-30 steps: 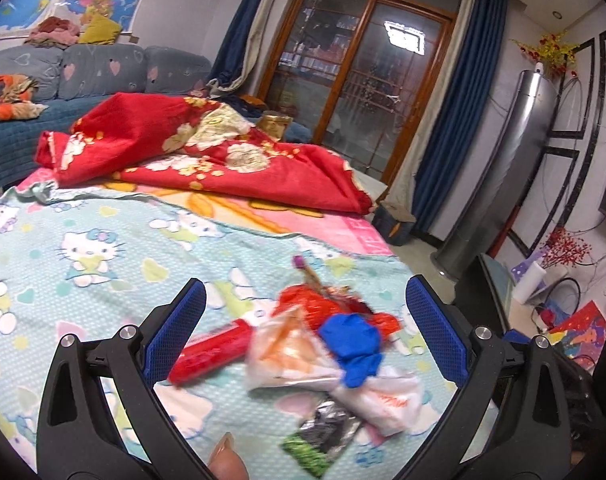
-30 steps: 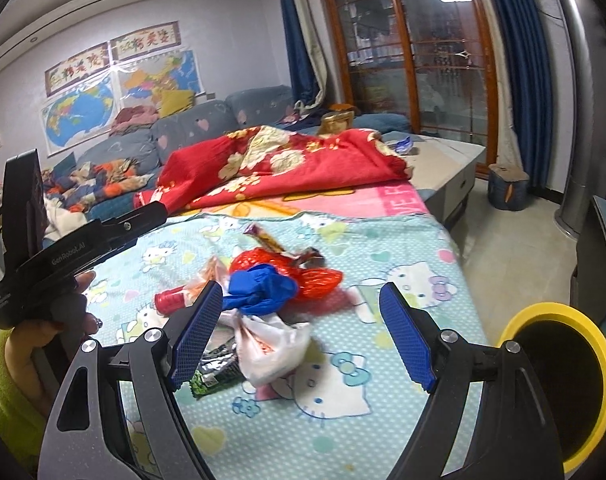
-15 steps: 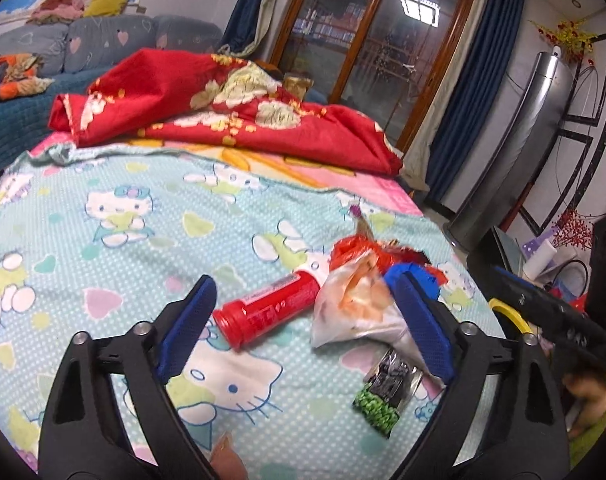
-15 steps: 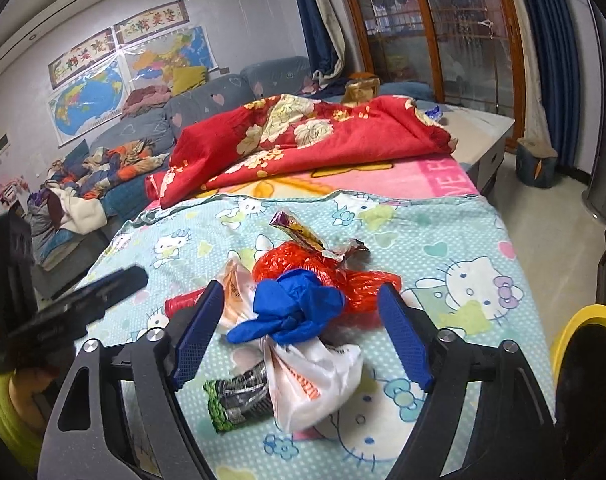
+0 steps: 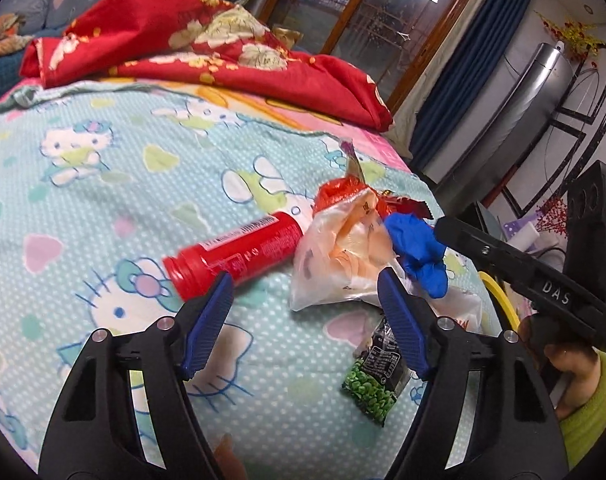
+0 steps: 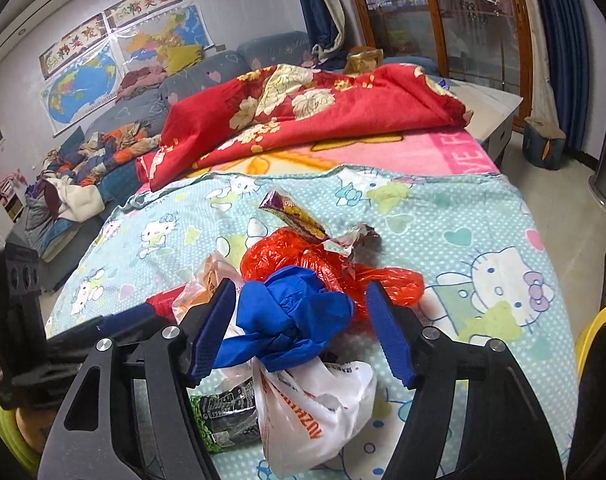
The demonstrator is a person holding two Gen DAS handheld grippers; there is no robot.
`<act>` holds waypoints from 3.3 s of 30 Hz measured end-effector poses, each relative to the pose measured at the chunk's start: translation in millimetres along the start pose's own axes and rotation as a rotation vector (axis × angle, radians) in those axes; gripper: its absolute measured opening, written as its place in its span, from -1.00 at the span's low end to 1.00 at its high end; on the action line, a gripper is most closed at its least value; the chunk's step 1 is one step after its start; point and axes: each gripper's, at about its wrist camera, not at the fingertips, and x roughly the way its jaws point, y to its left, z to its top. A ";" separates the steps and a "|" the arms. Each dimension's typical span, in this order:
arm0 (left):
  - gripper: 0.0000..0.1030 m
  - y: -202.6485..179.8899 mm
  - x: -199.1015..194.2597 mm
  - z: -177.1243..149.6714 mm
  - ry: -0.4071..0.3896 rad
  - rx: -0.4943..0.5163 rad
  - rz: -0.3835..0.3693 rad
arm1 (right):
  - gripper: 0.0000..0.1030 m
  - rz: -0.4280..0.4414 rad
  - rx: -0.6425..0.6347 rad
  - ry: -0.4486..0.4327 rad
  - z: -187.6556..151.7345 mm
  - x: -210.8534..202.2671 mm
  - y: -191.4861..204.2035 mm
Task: Collect trash
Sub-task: 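Grasp the blue glove with the right gripper while the left grasps the clear plastic bag, then carry the blue glove and clear plastic bag over the yellow-rimmed bin with both grippers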
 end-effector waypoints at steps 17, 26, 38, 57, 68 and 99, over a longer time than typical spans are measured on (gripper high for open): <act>-0.24 -1.2 23.5 -1.3 0.028 -0.001 -0.106 | -0.50 0.075 0.030 0.075 -12.7 18.8 -5.0; -0.52 -7.0 16.5 -0.6 0.014 0.052 -0.092 | -0.62 0.065 0.026 0.061 -15.9 13.3 -3.2; -0.61 -21.3 -3.6 4.4 -0.028 0.097 -0.106 | -0.64 0.052 0.032 0.000 -12.0 -10.1 -4.2; -0.62 -67.5 -29.2 5.0 -0.085 0.185 -0.132 | -0.64 -0.002 0.113 -0.129 -9.5 -66.4 -35.4; -0.62 -91.7 -34.9 3.2 -0.104 0.223 -0.155 | -0.64 -0.045 0.161 -0.180 -17.3 -95.8 -57.0; -0.62 -174.9 -11.4 -12.3 -0.080 0.358 -0.199 | -0.64 -0.215 0.265 -0.315 -32.1 -163.5 -137.9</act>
